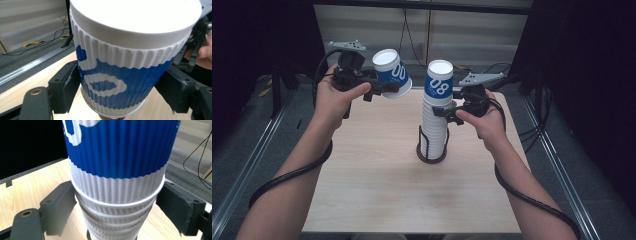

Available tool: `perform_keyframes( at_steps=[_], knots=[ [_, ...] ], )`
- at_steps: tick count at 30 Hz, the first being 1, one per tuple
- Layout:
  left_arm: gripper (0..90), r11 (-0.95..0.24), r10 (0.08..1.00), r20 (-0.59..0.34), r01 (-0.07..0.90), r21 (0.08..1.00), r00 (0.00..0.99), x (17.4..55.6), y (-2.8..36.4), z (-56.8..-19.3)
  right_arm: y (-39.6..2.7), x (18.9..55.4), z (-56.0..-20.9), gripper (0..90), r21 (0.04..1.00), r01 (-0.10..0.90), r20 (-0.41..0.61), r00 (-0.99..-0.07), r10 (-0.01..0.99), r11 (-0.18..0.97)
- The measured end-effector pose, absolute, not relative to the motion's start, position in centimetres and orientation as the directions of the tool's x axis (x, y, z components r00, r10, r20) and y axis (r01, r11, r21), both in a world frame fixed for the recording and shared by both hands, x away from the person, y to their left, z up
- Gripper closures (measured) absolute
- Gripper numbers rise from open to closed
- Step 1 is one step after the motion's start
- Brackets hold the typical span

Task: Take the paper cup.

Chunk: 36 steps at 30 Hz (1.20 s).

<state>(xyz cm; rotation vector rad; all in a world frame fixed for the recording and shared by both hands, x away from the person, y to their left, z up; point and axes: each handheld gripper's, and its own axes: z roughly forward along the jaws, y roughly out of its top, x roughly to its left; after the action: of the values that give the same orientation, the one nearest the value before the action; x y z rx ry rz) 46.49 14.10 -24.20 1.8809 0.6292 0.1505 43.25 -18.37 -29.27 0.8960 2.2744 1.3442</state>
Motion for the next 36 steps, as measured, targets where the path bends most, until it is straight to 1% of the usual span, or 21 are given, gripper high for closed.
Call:
perform_keyframes(
  at_steps=[9, 14, 23, 36],
  knots=[
    [23.3, -0.285, 0.498, -0.183, 0.359, 0.889, 0.848, 46.2, 14.5, -25.7, -18.4, 43.1, -29.4, 15.2, 0.878, 0.334, 0.016, -0.737, 0.675, 0.344],
    [23.2, -0.281, 0.498, -0.199, 0.374, 0.884, 0.844, 46.1, 14.6, -26.6, -18.4, 43.0, -29.4, 14.4, 0.881, 0.324, 0.010, -0.741, 0.672, 0.345],
    [23.3, -0.311, 0.497, -0.188, 0.376, 0.873, 0.847, 45.7, 14.7, -27.6, -18.5, 42.7, -29.7, 13.1, 0.877, 0.326, 0.010, -0.747, 0.665, 0.353],
    [23.2, -0.350, 0.493, -0.181, 0.385, 0.854, 0.851, 45.2, 15.1, -29.4, -19.2, 41.5, -30.7, 13.1, 0.871, 0.327, 0.016, -0.764, 0.645, 0.366]
  ],
)
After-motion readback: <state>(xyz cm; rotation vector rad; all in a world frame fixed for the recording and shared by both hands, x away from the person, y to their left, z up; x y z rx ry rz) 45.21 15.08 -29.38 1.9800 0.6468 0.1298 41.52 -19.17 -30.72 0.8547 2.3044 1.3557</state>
